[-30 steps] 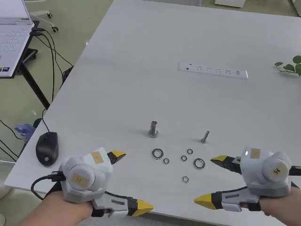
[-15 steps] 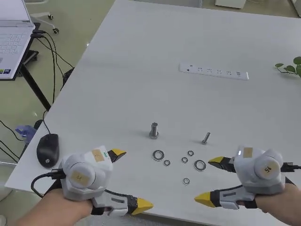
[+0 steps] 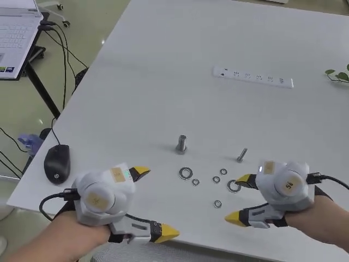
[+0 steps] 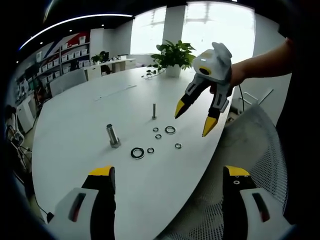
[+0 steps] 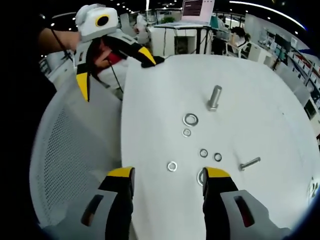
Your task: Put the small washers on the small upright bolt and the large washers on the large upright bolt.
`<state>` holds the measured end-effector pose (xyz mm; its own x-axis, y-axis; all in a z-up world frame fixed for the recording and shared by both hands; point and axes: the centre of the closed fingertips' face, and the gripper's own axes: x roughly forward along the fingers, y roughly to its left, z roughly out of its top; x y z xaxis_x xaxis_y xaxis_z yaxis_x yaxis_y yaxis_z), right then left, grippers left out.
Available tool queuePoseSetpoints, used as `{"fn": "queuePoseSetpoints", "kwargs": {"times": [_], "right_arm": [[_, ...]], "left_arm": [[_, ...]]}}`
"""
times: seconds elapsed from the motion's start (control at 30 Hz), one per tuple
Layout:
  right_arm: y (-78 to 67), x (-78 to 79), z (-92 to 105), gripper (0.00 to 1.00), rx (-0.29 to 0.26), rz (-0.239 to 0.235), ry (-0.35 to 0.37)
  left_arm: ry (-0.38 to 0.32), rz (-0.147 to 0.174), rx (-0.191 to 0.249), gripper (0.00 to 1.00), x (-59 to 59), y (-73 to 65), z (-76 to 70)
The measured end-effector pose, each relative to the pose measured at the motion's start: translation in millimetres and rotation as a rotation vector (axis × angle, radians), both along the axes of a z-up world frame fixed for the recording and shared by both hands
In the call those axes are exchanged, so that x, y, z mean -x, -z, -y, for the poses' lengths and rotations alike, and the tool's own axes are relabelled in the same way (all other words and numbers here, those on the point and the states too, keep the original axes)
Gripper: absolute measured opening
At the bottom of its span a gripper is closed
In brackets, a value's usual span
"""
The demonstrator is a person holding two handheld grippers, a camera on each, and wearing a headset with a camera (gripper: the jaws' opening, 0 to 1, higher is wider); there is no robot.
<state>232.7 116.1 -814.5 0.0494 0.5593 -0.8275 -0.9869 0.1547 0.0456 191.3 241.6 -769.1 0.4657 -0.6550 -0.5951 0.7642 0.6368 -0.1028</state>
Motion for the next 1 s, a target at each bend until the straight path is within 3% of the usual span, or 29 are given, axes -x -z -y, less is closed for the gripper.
{"fn": "queuePoseSetpoints", "kwargs": {"times": [0.2,0.47,1.0], "right_arm": [[7.8,-0.7,-7.3,0.53,0.033,-0.001,-0.041],[19.4,-5.1,-14.5,0.48,0.068,-0.01,-0.072],[52.0,-0.2,-9.7,0.43,0.182,-0.021,-0.128]], "left_arm": [[0.02,0.019,-0.012,0.89,-1.3,-2.0,1.2],[0.014,0.019,-0.009,0.89,-5.7,1.2,-3.5],[0.046,0.025,-0.03,0.88,-3.4,7.9,-7.3]]}}
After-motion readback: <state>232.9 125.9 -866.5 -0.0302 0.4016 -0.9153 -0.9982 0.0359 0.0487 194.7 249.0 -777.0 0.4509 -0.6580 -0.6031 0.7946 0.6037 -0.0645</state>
